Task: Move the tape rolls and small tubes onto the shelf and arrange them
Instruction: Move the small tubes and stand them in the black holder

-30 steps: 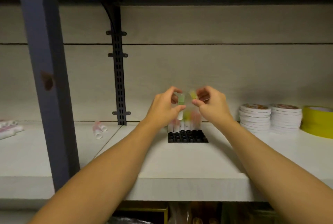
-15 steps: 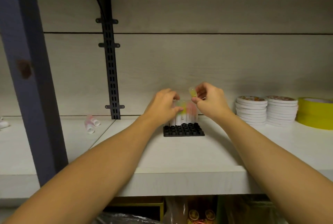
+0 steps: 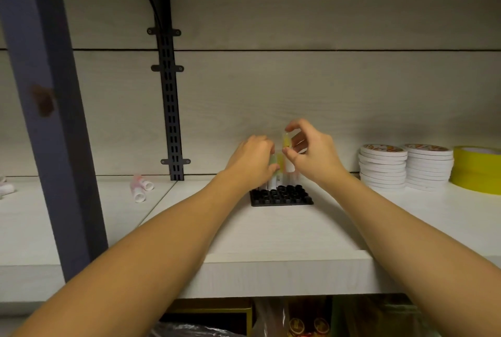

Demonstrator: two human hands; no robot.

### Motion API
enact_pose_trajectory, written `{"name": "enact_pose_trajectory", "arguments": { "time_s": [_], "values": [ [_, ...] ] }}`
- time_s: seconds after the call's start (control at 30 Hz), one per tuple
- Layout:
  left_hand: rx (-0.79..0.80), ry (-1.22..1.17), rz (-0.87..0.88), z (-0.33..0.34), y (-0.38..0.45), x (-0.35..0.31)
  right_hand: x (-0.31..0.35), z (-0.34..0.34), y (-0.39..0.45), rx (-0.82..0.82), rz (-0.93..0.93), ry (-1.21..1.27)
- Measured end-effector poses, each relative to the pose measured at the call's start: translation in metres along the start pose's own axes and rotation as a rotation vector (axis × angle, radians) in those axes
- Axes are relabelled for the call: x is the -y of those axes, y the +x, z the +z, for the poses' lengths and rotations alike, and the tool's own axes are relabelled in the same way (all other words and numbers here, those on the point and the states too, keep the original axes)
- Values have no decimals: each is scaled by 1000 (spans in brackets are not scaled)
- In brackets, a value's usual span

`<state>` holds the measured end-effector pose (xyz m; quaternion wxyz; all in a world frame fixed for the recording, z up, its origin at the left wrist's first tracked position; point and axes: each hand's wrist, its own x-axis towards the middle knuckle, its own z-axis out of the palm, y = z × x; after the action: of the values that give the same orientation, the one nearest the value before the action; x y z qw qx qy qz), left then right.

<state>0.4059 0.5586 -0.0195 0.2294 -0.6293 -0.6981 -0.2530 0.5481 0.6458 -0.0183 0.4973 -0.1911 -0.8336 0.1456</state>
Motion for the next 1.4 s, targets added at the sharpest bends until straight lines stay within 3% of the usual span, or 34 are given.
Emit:
{"name": "enact_pose_trajectory", "arguments": {
  "time_s": [0.33, 0.63, 1.17, 1.4],
  "values": [
    [-266, -110, -155, -17, -7, 19, 0, 26, -9, 33, 132, -17],
    [-235, -81, -175, -16, -9, 11, -2, 29, -3, 248, 88, -223],
    [-177, -38, -210, -27, -23, 4, 17, -12, -23, 160, 144, -419],
    [2, 60, -219, -59, -59, -24, 30, -60, -61, 283, 70, -544]
  ]
}}
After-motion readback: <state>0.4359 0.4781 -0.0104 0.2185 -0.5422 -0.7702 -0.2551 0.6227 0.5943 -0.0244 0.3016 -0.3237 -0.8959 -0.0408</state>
